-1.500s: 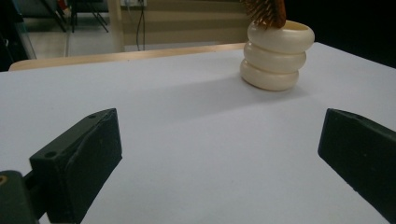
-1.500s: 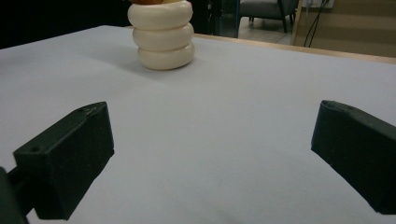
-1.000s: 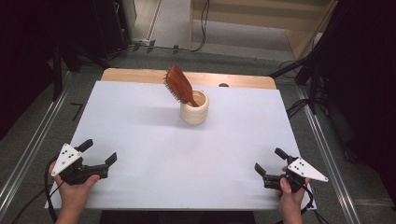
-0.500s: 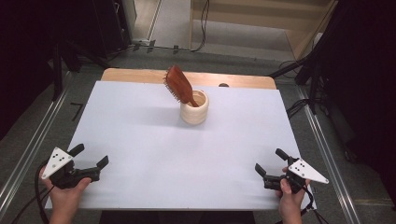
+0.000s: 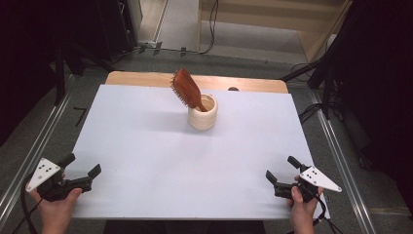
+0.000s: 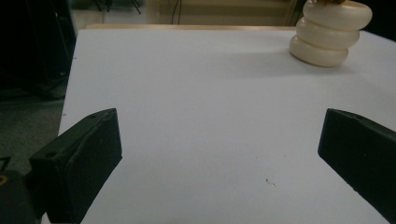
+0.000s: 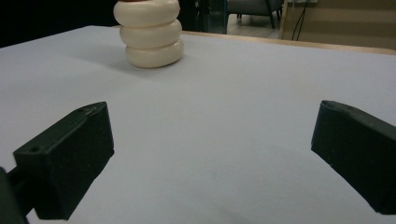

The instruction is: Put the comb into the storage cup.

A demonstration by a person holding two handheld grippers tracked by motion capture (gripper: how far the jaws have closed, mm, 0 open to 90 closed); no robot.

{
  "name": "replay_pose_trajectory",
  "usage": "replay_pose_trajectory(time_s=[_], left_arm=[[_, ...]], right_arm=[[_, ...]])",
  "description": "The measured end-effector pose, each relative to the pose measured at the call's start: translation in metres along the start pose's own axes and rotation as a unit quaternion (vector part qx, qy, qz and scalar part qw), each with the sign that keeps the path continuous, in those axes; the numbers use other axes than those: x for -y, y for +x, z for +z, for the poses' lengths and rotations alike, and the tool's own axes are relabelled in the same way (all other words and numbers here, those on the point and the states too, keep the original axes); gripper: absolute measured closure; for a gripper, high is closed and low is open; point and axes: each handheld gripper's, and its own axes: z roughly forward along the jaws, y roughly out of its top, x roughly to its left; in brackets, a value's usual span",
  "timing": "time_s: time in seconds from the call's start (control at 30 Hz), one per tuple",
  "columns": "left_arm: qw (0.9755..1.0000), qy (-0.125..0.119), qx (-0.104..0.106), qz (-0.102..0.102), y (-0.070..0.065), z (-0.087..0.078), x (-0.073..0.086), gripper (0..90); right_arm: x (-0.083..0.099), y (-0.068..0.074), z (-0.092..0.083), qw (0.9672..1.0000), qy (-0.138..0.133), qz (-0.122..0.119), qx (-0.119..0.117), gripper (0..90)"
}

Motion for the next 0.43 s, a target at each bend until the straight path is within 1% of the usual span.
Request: replay_pose_trajectory(time_s=[0.07,0.17,0.2,0.33,0.37,0.43], left_arm=[[0.9999,-0.004,0.004,-0.008,0.0007,-0.0005,0.0011,0.0],[1.0,0.0,0.004,-0.001,-0.0021,0.0,0.0024,0.0],[1.0,0.001,0.004,0.002,-0.0029,0.0009,0.0027,0.0],[0.9998,0.008,0.008,0.017,-0.0062,0.0036,0.0031,0.0],[0.9998,0.009,0.009,0.017,-0.0063,0.0038,0.0031,0.0],[0.9998,0.009,0.008,0.013,-0.0057,0.004,0.0031,0.0]], right_arm=[[-0.0001,0.0006,0.0013,1.0,0.005,0.0,0.003,0.0],[-0.0003,0.0008,0.0031,0.9999,0.013,-0.003,0.006,0.0],[-0.0003,0.0008,0.0032,0.9999,0.014,-0.001,0.007,0.0],[-0.0001,-0.0009,0.0024,0.9999,0.011,0.004,0.007,0.0],[-0.0001,-0.001,0.0024,0.9999,0.01,0.005,0.007,0.0],[0.0,-0.0013,0.0024,0.9999,0.008,0.006,0.005,0.0]])
